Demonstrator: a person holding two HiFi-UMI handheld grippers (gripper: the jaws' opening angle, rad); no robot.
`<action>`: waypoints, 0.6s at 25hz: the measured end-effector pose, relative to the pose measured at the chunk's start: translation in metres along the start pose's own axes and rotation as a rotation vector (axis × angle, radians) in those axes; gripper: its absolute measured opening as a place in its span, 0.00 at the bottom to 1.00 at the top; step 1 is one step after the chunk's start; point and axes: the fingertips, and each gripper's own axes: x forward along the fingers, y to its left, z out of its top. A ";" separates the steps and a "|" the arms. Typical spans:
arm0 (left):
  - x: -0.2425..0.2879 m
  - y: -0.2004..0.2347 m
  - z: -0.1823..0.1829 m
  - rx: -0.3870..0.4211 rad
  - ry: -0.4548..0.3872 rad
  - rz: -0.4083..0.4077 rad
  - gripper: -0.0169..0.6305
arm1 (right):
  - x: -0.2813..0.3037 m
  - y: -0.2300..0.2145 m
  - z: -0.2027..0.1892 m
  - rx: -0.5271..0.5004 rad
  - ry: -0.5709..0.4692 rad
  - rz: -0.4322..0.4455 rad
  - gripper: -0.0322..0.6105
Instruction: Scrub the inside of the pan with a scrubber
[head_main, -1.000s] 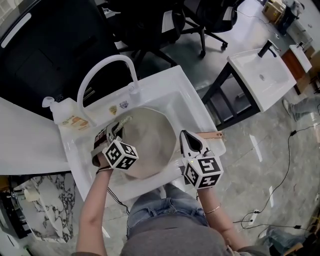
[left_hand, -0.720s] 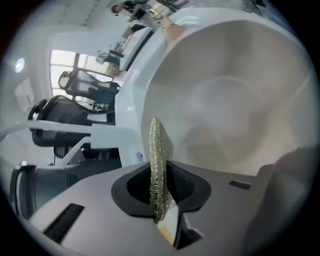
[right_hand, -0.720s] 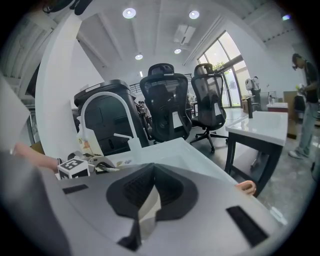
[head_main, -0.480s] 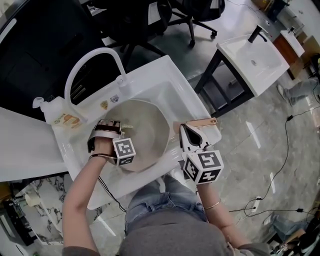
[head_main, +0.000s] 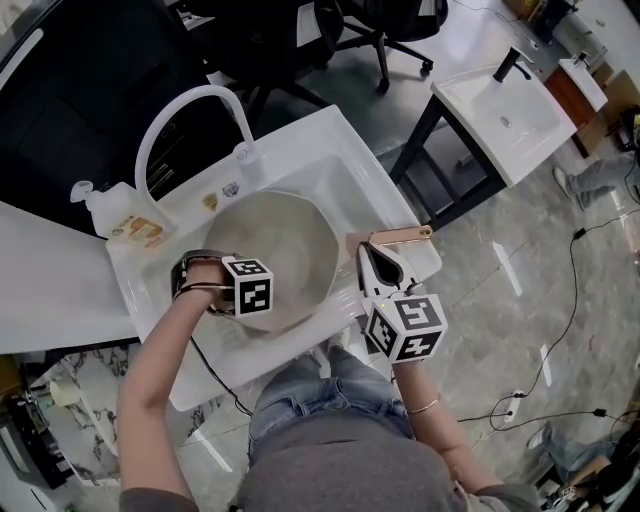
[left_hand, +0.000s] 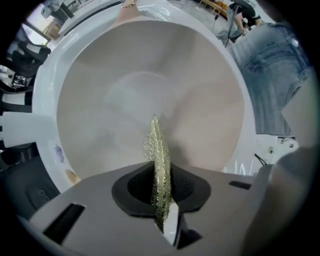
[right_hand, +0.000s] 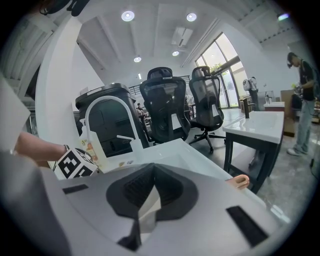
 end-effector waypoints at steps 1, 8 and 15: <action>0.000 -0.007 -0.001 -0.002 0.003 -0.035 0.12 | -0.001 0.001 0.000 -0.001 -0.001 0.001 0.07; -0.010 -0.051 0.015 0.031 -0.053 -0.221 0.12 | -0.011 0.001 -0.003 0.007 -0.004 -0.007 0.07; -0.029 -0.069 0.042 -0.021 -0.215 -0.380 0.12 | -0.018 0.001 -0.005 0.006 0.006 -0.008 0.07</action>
